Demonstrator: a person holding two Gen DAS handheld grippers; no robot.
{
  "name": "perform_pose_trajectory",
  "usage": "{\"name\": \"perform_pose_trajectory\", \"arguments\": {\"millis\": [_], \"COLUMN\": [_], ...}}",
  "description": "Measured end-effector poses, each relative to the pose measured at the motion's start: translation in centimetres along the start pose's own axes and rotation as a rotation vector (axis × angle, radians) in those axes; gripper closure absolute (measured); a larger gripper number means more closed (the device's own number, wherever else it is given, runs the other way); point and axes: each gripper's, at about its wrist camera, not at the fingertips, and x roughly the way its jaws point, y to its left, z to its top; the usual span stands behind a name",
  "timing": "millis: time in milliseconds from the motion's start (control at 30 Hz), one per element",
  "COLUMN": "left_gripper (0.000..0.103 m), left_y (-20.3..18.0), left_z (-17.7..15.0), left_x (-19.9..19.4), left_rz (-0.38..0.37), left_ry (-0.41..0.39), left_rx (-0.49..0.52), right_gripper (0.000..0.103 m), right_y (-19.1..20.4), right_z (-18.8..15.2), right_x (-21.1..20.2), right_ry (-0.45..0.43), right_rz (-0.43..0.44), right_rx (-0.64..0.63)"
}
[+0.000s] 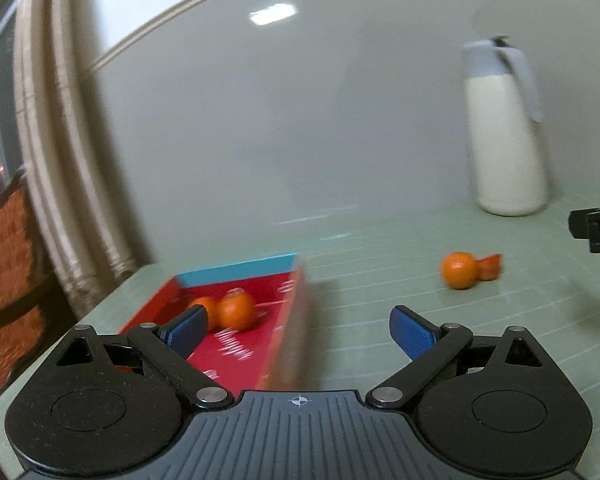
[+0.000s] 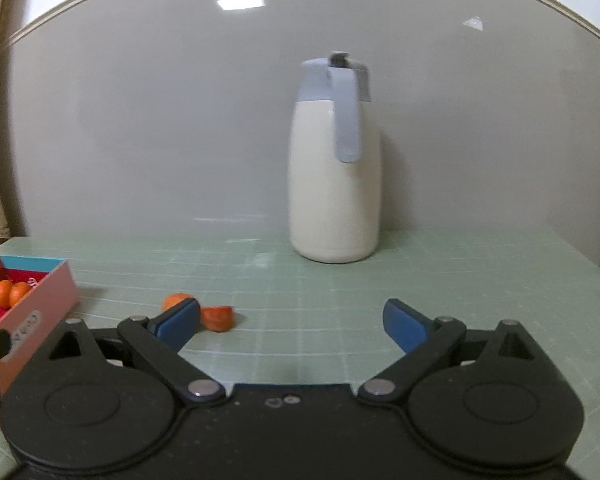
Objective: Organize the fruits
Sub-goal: 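Move the left tool to the last mandarin and close on it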
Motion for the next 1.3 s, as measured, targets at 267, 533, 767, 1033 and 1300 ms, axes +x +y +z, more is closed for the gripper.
{"name": "perform_pose_trajectory", "arguments": {"millis": [267,533,767,1033,1300], "left_gripper": [0.006,0.006,0.007,0.012,0.049], "left_y": [-3.9,-6.8,-8.5,-10.0,-11.1], "left_z": [1.6,2.8,3.1,3.3,3.5], "left_x": [2.6,5.9,7.7,9.6,12.1], "left_rz": [-0.101,-0.169,-0.206,-0.263,-0.333], "left_ry": [0.028,0.065,0.090,0.115,0.172], "left_rx": [0.062,0.096,0.104,0.105,0.093], "right_gripper": [0.005,0.005,0.005,0.005,0.001], "right_y": [-3.6,-6.7,-8.0,-10.0,-10.6], "right_z": [-1.0,-1.6,-1.6,-2.0,-2.0], "right_x": [-0.1,-0.5,-0.4,-1.0,-1.1], "right_ry": [0.014,0.022,0.001,-0.028,-0.042], "right_rz": [-0.108,-0.166,-0.220,-0.318,-0.329], "right_rx": [0.035,0.071,0.073,0.099,0.123]}}
